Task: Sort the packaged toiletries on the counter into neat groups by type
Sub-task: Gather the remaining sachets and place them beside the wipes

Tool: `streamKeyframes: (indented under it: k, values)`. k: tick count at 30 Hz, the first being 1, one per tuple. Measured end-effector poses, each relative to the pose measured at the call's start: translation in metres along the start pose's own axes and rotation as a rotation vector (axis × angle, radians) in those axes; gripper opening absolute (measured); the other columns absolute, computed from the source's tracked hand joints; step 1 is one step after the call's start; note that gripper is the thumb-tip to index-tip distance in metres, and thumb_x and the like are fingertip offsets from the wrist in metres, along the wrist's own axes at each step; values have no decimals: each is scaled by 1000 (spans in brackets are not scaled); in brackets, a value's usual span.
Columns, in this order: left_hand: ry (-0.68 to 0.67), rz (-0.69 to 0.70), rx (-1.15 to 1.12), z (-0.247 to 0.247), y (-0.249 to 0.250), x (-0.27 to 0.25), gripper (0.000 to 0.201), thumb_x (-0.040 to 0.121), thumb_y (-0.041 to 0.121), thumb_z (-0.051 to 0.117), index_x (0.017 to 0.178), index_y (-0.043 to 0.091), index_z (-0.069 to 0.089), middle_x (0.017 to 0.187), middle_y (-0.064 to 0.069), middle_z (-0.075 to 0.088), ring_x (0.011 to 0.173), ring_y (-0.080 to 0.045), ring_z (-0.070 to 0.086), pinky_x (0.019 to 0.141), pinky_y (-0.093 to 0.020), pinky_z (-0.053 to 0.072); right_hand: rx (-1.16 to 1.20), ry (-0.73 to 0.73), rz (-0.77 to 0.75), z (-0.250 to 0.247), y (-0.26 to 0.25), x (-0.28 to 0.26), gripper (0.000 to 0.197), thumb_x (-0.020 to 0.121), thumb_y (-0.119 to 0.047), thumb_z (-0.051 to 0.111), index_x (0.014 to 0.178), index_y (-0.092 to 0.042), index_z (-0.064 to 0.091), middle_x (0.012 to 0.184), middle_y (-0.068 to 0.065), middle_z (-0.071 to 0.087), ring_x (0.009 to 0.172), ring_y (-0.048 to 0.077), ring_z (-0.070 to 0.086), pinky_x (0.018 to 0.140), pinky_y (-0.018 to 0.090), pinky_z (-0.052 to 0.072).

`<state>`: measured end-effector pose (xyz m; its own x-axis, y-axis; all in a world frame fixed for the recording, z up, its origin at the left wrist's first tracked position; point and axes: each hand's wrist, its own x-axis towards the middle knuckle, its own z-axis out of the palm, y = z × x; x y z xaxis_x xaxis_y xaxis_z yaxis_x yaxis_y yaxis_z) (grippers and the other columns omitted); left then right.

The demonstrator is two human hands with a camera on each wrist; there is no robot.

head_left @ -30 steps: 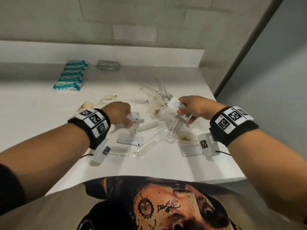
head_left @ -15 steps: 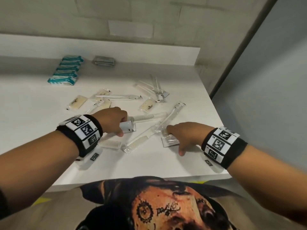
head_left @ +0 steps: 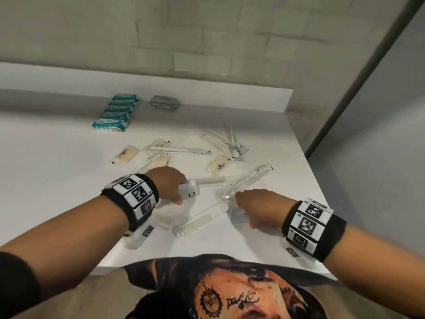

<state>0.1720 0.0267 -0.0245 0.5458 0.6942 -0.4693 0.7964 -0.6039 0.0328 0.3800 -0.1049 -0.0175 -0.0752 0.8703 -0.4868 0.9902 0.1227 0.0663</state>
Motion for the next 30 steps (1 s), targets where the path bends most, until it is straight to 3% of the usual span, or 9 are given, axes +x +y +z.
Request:
streamKeyframes:
  k: [8,10,13,16,19,21,23,26,30]
  values:
    - [42,20,-122,0,0,-1,27,92,35,54,111,16,49,93,4,51,84,-17,50,63,-27,35,-76,-19,-125,-5,-2,-7,37,93,-6,42,128,-18,45,120,6,56,105,25,56,79,32,39]
    - [62,16,-225,-4,-1,1,24,95,31,48,114,15,47,91,2,53,83,-18,50,59,-27,34,62,-35,-111,-18,3,0,33,94,-13,44,126,-23,44,109,-1,57,93,18,57,70,24,41]
    - [97,28,-317,-10,-2,11,20,99,29,42,112,15,47,105,-4,60,91,-23,53,71,-31,37,242,103,-46,-44,19,27,15,92,-20,54,104,-24,46,96,-5,54,73,9,53,52,18,38]
    - [169,42,-314,-12,-3,26,25,99,34,40,106,16,55,108,-3,62,100,-23,57,80,-33,40,403,239,136,-66,44,71,22,90,-23,59,110,-19,50,100,-1,57,74,12,58,55,23,42]
    - [244,55,-346,-13,0,40,26,98,37,42,99,17,59,101,0,61,98,-21,59,76,-31,39,419,170,281,-74,59,108,29,88,-18,58,116,-8,58,112,10,65,93,25,65,69,28,49]
    - [288,50,-343,-16,3,45,27,98,35,44,104,13,59,105,-3,57,98,-21,57,74,-28,34,369,85,250,-77,58,120,37,90,-17,58,125,-5,56,122,14,62,109,28,61,79,29,46]
    - [361,84,-302,-22,6,52,29,98,32,46,106,8,59,107,-6,55,101,-24,55,75,-27,33,458,46,170,-78,60,123,37,90,-17,61,126,-10,56,117,10,64,102,26,62,73,27,47]
    - [391,185,-255,-33,9,67,36,98,33,46,124,9,57,127,-5,54,117,-24,52,95,-32,40,600,102,189,-84,76,123,33,89,-16,65,121,-12,58,107,6,65,84,20,61,61,23,46]
    - [278,287,-140,-56,28,97,51,99,34,43,147,16,36,156,0,31,143,-22,28,115,-37,26,573,224,375,-93,108,136,32,87,-11,64,118,-3,60,119,14,64,107,29,61,79,29,46]
